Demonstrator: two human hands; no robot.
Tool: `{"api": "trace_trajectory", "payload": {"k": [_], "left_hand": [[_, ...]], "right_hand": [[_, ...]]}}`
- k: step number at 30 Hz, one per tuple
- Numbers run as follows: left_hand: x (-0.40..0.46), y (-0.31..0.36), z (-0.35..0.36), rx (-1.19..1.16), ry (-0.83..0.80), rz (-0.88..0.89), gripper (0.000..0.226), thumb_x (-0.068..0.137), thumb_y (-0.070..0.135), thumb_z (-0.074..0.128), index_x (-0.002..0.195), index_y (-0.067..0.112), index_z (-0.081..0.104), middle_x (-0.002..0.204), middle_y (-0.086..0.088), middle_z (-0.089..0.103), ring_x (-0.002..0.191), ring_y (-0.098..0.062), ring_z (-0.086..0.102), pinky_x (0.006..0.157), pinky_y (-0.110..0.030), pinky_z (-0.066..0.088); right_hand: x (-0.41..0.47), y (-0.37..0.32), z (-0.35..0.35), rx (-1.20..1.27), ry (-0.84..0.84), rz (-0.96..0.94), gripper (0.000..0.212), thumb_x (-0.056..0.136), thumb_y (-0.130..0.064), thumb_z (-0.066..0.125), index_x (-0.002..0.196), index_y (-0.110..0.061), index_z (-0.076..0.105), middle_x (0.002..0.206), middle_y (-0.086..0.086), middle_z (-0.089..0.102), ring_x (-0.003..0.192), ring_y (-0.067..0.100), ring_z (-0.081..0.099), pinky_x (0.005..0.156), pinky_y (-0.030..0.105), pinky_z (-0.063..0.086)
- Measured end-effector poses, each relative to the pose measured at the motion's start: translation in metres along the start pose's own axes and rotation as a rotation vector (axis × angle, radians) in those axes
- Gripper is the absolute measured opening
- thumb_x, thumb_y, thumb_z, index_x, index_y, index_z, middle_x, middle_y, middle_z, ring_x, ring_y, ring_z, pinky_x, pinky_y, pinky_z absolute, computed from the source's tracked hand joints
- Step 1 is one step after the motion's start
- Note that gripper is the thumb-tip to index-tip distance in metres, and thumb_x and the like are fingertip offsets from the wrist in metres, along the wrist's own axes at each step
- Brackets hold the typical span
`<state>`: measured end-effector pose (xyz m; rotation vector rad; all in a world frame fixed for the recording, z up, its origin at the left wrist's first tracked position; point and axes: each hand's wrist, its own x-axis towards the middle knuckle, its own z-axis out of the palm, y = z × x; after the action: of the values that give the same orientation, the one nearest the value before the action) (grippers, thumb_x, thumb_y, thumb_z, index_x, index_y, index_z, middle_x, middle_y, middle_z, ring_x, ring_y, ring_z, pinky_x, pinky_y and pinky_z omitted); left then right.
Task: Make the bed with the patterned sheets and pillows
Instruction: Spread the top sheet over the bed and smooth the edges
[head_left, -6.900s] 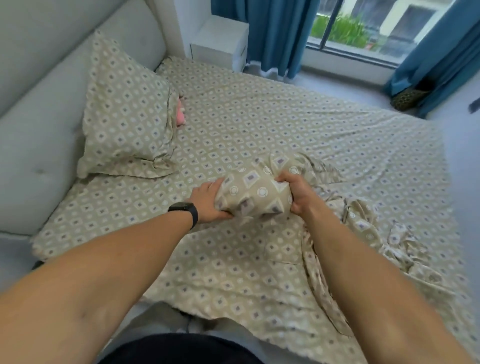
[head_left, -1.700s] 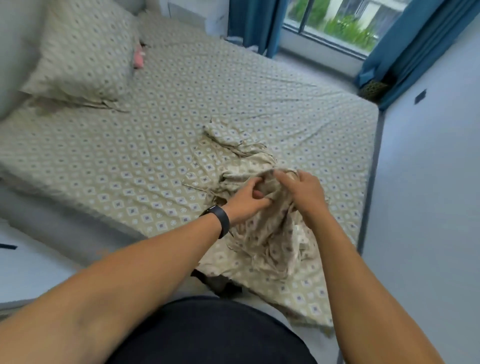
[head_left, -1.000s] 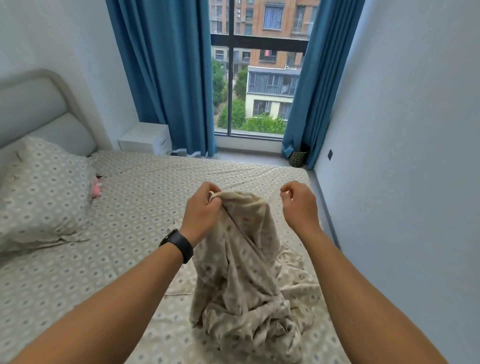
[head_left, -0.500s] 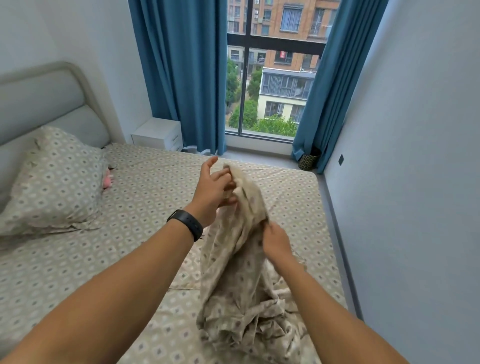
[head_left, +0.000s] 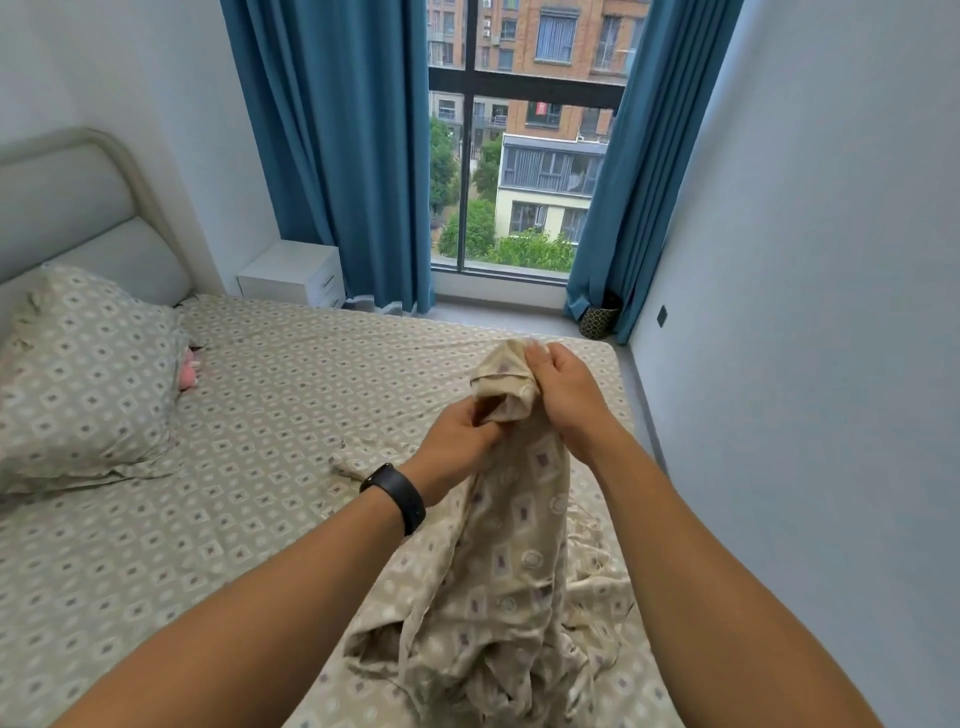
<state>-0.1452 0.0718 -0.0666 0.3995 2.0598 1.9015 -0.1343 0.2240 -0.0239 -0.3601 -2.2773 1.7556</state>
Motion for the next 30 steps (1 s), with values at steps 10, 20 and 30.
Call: {"api": "trace_trajectory", "payload": {"k": [10,20,30], "left_hand": [[0.032,0.021,-0.008,-0.468,0.069,-0.216,0.016,0.106,0.02,0.048,0.107,0.009,0.06,0.082,-0.008,0.062,0.069,-0.018,0.06,0.059,-0.032,0.048],[0.042,0.036,-0.027,-0.865,0.123,-0.153,0.011,0.104,0.013,0.047,0.11,0.006,0.054,0.086,-0.012,0.066,0.078,-0.022,0.067,0.069,-0.033,0.061],[-0.01,-0.044,0.021,-0.476,-0.124,-0.243,0.039,0.094,0.035,0.066,0.127,0.019,0.055,0.116,0.002,0.072,0.11,-0.017,0.068,0.097,-0.035,0.051]], "right_hand": [[-0.048,0.05,0.007,-0.12,-0.18,0.001,0.033,0.082,-0.025,0.073,0.112,-0.027,0.057,0.109,0.002,0.061,0.096,0.014,0.059,0.085,0.034,0.05],[-0.043,0.097,0.01,-0.397,0.108,0.207,0.014,0.101,-0.017,0.048,0.108,-0.02,0.06,0.099,0.0,0.066,0.079,0.014,0.058,0.063,0.034,0.043],[-0.041,0.078,-0.058,-0.132,0.273,0.111,0.014,0.1,-0.018,0.06,0.1,-0.028,0.07,0.1,-0.006,0.072,0.095,0.014,0.067,0.085,0.03,0.055]]}}
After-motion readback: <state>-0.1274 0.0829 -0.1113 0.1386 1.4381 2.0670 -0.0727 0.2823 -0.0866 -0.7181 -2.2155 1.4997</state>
